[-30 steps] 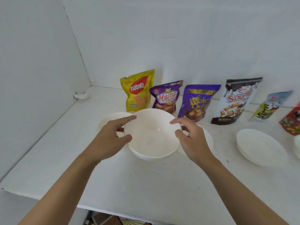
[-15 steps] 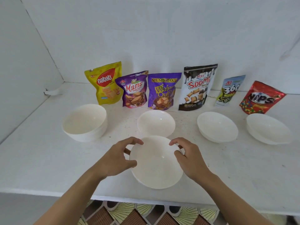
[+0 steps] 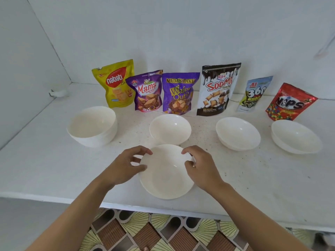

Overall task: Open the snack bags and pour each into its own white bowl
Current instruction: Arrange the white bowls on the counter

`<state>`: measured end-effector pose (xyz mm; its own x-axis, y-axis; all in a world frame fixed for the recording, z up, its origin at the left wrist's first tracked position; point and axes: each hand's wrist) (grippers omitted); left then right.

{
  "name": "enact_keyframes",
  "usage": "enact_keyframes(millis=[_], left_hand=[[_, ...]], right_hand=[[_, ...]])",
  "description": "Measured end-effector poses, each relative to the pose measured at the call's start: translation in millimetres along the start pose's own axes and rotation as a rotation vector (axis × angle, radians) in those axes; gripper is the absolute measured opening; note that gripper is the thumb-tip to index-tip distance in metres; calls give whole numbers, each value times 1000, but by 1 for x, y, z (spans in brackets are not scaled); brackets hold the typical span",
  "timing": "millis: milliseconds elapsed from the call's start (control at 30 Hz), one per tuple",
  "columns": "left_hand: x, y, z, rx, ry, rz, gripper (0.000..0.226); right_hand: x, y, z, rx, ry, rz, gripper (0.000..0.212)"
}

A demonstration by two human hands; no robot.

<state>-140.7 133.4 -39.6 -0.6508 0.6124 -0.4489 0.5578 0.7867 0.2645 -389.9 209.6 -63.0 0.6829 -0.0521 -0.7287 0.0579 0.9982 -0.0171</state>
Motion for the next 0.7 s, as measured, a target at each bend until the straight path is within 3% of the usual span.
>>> enact_keyframes(millis=[200, 500, 600, 700], left_hand=[[-41, 7, -5, 57, 82, -219, 10], [-131, 15, 46, 19, 34, -879, 14], [-156, 7, 76, -136, 206, -852, 25], [-170, 3, 94, -194, 572, -604, 29]], right_hand=[[-5, -28, 34, -105, 37, -98, 15], [60, -115, 138, -424, -68, -24, 14], [93, -146, 173, -555, 28, 90, 15], [127, -170, 192, -618, 169, 231, 27]])
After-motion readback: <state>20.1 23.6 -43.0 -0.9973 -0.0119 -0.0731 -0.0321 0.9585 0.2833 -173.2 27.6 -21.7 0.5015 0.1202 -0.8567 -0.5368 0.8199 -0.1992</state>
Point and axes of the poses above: each hand's wrist, its own y-axis away from the middle knuckle, its own x-axis out of the palm, z = x × y, and after that the axes turned 7 degrees about z, right-handed
